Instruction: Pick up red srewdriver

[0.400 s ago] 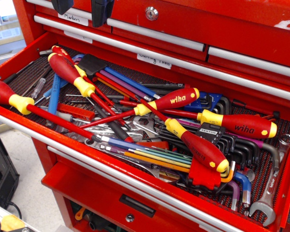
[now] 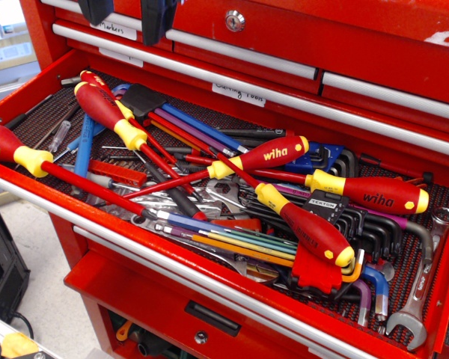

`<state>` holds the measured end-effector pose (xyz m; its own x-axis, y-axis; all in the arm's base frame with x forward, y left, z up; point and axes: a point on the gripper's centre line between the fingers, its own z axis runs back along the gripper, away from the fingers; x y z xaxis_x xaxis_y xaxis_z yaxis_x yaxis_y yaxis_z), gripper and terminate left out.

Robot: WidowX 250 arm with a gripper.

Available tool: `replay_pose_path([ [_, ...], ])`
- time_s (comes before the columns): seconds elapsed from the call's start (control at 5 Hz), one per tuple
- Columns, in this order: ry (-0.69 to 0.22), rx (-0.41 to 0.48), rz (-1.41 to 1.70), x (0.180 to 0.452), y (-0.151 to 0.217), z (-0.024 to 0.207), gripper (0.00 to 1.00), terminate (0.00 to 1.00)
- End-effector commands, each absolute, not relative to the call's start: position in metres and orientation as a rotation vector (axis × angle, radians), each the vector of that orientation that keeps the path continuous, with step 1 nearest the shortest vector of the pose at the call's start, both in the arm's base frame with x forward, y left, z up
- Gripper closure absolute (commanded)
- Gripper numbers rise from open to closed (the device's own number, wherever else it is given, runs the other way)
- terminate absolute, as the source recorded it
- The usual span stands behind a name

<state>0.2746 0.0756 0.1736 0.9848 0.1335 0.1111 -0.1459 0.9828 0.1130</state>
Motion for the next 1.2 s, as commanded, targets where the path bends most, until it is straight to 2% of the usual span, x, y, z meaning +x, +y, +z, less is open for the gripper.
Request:
replay_pose_path([
  [0.0, -0.237, 0.130, 0.564, 0.296, 0.091, 0.160, 0.00, 0.00],
  [0.4, -0.277, 0.099, 1.028, 0.309, 0.115, 0.119, 0.00, 0.00],
  [0.8, -0.247, -0.015, 1.096, 0.308, 0.130, 0.077, 0.00, 0.00],
  [1.0, -0.276, -0.034, 1.112, 0.309, 0.134, 0.063, 0.00, 0.00],
])
